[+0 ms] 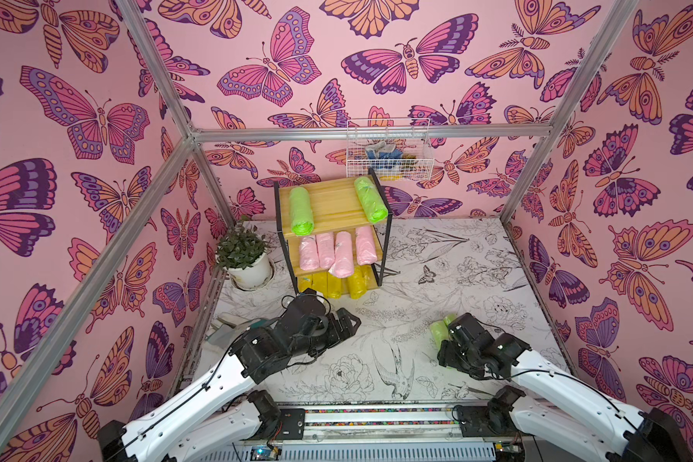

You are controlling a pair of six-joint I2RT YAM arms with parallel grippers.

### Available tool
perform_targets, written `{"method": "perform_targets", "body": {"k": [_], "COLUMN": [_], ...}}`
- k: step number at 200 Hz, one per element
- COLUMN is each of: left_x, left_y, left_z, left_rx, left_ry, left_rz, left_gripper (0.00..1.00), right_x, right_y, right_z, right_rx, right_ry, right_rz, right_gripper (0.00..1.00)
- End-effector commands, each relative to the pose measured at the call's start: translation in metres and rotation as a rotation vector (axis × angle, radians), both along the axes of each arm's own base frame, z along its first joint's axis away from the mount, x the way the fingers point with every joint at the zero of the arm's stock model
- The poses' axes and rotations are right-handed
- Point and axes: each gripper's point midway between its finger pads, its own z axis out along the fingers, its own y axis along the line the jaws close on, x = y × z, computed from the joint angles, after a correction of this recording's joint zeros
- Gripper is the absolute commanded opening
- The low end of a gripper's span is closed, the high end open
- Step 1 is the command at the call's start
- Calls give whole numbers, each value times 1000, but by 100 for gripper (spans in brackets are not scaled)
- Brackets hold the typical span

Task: Sort the rolls of trash bags by color and place them on the shelf
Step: Pick up the roll of trash bags from the center of the board.

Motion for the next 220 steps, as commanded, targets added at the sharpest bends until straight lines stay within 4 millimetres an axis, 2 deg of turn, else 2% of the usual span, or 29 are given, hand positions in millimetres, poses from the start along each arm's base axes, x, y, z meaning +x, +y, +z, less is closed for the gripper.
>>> {"method": "perform_targets", "body": {"k": [1,70,117,133,166,220], "left_x": [0,1,2,3,5,7], "left_y": [-3,-7,-7,-9,-13,-18], "left_z": [-3,-6,-6,-7,-8,-7], "left_rx": [-3,-2,-1,2,6,7], "left_ry": [1,21,21,23,34,38], "left_rz": [-9,-17,-12,-14,-24,-36], "left_gripper": [98,98,98,98,98,98], "right_x": [2,8,8,7,4,2], "right_y": [-3,3,3,2,1,2], "right_z": [1,-7,-6,-5,-1,10], "right_rx": [-31,-61,-72,-71,-61,-45], "right_ry": [-2,28,33,28,22,6], "right_rz": [19,54,69,69,72,83], "right_gripper": [78,76,65,58,29,11]}}
